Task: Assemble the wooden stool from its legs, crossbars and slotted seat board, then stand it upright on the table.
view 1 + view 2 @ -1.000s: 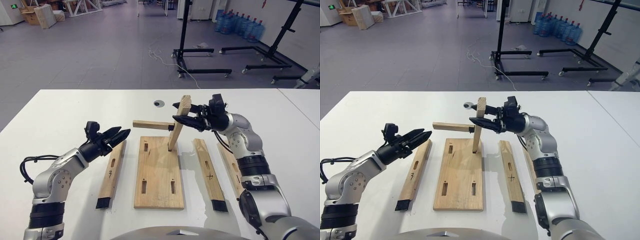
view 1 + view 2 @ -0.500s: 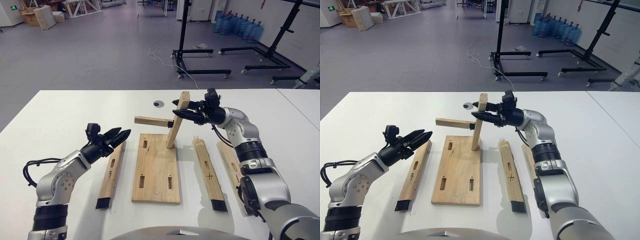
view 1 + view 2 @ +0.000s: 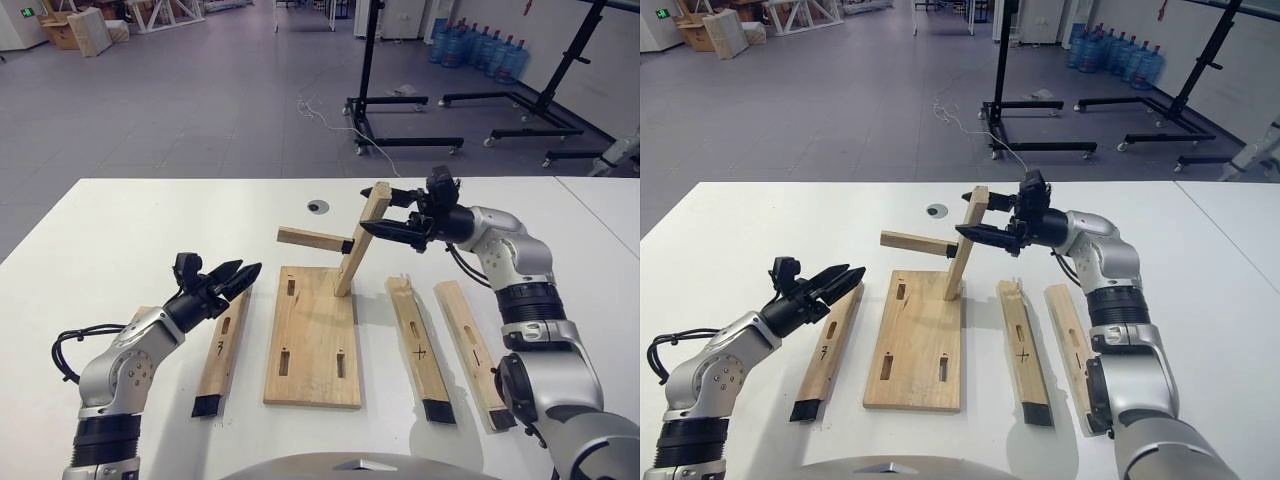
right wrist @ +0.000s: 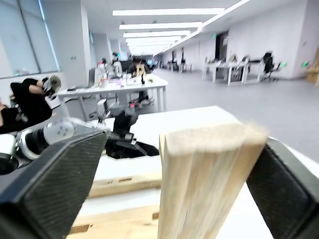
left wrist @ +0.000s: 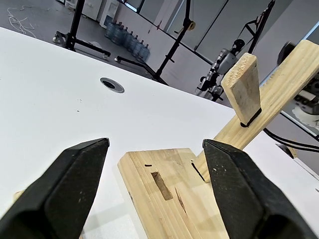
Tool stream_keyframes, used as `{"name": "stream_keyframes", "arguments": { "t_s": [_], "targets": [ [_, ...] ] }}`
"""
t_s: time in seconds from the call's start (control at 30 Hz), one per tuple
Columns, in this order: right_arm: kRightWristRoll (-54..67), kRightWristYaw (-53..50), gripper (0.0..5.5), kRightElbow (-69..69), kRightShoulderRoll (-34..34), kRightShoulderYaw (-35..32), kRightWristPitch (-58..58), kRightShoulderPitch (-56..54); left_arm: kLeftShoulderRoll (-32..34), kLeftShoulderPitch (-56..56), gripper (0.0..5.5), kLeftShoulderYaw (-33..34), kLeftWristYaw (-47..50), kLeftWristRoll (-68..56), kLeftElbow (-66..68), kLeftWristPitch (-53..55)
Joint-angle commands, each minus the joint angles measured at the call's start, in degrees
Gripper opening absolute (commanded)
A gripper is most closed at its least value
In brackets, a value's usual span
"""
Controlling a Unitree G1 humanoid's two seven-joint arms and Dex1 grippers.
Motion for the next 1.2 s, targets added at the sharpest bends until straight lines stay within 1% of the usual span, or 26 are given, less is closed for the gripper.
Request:
{"name": "stream_keyframes", "arguments": {
  "t_s": [0.03, 0.1, 0.17, 0.27, 0.4, 0.5, 0.7, 0.77, 0.8, 0.83, 0.9, 0.93, 0.97, 1.03, 1.07, 1.13, 1.2],
  "targets": [
    [2.9, -5.1, 4.7, -5.7, -0.4, -5.5, -1.3, -1.1, 0.6, 0.1, 3.43, 0.4, 0.3, 0.4, -0.1, 0.2],
    [4.7, -8.0, 4.7, -10.2, 0.2, -7.3, -1.2, -0.4, 0.9, 0.0, 3.43, 0.4, 0.2, 0.5, -0.2, 0.5],
    [6.9, -8.8, 4.7, -14.8, 0.2, -7.6, 0.6, 2.0, 1.0, -0.1, 3.43, 0.1, 0.3, 0.8, -0.1, 0.6],
    [6.6, -8.5, 4.7, -17.3, 0.3, -4.7, 1.7, 5.9, 1.0, 0.1, 3.43, 0.1, 0.4, 0.7, -0.4, 0.7],
    [3.0, -7.7, 4.7, -13.6, 0.8, 0.3, 0.9, 7.6, 0.9, 0.1, 3.43, -0.4, 0.5, 1.0, -0.4, 0.8],
    [2.2, -6.7, 4.7, -12.4, 0.9, 2.1, 0.3, 8.5, 0.9, -0.6, 3.43, -0.6, 0.6, 1.3, 0.3, 0.7],
    [8.0, -8.2, 4.7, -16.7, 0.8, -2.2, 1.0, 6.6, 0.4, -0.9, 3.43, 0.3, 0.7, 1.3, 0.9, -0.3],
    [10.8, -10.2, 4.7, -17.8, 1.1, -5.0, 1.7, 5.1, 0.0, -0.3, 3.43, 0.3, 0.9, 1.5, 0.7, -0.7],
    [12.5, -12.3, 4.7, -17.8, 1.5, -7.1, 2.0, 4.1, -0.2, 0.1, 3.43, 0.3, 1.1, 1.6, 0.5, -0.8],
    [12.8, -17.8, 4.7, -16.0, 2.1, -9.9, 1.7, 2.8, -0.4, 0.1, 3.43, 0.3, 1.1, 1.5, 0.2, -0.9],
    [9.7, -26.5, 4.7, -13.6, 2.8, -12.7, -1.1, 2.6, -0.8, 0.6, 3.43, 0.1, 1.4, 1.5, -0.7, -1.0],
    [7.8, -33.4, 4.7, -13.4, 3.6, -14.2, -1.4, 3.8, -0.7, 0.9, 3.43, -0.3, 1.7, 2.0, -1.3, -1.2],
    [3.3, -41.0, 4.7, -14.9, 4.1, -14.8, -2.0, 6.9, -0.7, 1.6, 3.43, -0.7, 2.1, 2.4, -2.5, -1.3],
    [-6.3, -56.0, 4.7, -18.6, 6.2, -15.3, -3.1, 13.5, -1.1, 3.4, 3.43, -0.7, 3.7, 3.3, -5.4, -1.8],
    [-10.1, -61.6, 4.7, -20.3, 7.0, -14.7, -1.8, 16.6, -1.6, 4.1, 3.43, -0.1, 5.6, 3.8, -6.5, -1.7],
    [-17.3, -70.3, 4.7, -24.8, 8.5, -11.7, 2.5, 23.2, -2.1, 6.3, 3.43, 0.8, 9.7, 5.5, -9.9, -1.7],
    [-21.3, -74.1, 4.7, -31.7, 9.0, -9.0, 7.4, 29.8, -2.4, 8.6, 3.43, 1.7, 13.9, 7.8, -14.7, -2.3]
  ]
}}
